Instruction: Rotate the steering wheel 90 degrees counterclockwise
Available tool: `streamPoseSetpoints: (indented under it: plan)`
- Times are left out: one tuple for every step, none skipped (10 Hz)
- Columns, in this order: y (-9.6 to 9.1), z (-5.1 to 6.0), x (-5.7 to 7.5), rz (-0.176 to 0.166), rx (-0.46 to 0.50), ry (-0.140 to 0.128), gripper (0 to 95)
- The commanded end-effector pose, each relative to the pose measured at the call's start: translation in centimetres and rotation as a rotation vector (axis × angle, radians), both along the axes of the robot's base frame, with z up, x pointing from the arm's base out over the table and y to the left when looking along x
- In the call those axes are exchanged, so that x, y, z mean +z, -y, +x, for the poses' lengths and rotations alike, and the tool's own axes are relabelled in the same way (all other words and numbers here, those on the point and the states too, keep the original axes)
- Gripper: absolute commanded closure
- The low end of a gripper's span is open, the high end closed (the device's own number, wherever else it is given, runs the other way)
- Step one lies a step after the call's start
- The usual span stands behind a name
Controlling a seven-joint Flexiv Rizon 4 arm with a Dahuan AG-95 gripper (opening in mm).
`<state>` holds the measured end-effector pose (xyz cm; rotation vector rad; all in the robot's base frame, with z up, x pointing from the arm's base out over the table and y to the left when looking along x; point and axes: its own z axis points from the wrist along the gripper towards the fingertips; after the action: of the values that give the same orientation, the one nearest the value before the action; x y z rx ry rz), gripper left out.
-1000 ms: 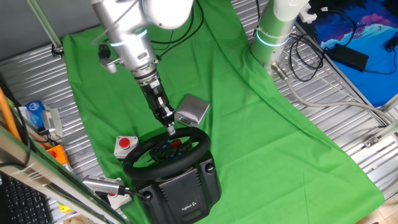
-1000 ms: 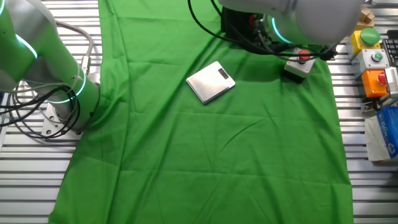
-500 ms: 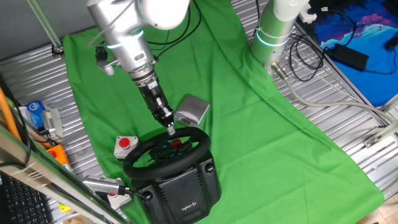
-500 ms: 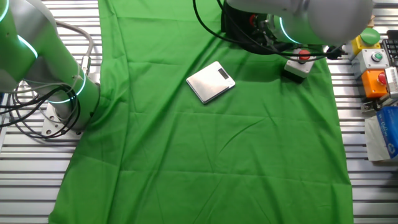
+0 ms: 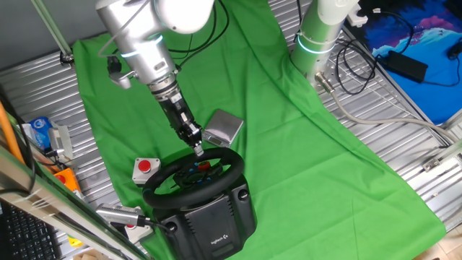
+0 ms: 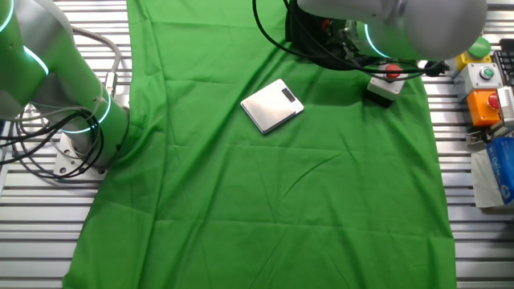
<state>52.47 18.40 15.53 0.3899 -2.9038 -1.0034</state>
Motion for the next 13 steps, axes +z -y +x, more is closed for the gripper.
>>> streamPoseSetpoints:
  plan:
    - [-0.7,-0.8,1.0,0.004,-0.006,-0.024,95.0]
    - [-1.4,-1.5,1.9,0.008,-0.018,-0.037,95.0]
    - [-1.9,-2.1,2.3,0.019,-0.031,-0.043,95.0]
    - [-2.6,-2.6,3.0,0.035,-0.056,-0.056,95.0]
    - [-2.6,-2.6,3.0,0.035,-0.056,-0.056,95.0]
    - [-3.3,-3.4,3.6,0.061,-0.081,-0.071,95.0]
    - [-3.6,-3.7,3.6,0.062,-0.085,-0.071,95.0]
    - [-4.1,-4.1,3.4,0.071,-0.097,-0.068,95.0]
    - [-4.4,-4.1,3.2,0.076,-0.104,-0.07,95.0]
    - [-4.8,-4.0,3.0,0.084,-0.113,-0.072,95.0]
    - [-5.3,-4.0,3.1,0.094,-0.122,-0.075,95.0]
    - [-5.8,-4.0,3.1,0.094,-0.131,-0.078,95.0]
    - [-6.0,-4.0,3.1,0.094,-0.134,-0.078,95.0]
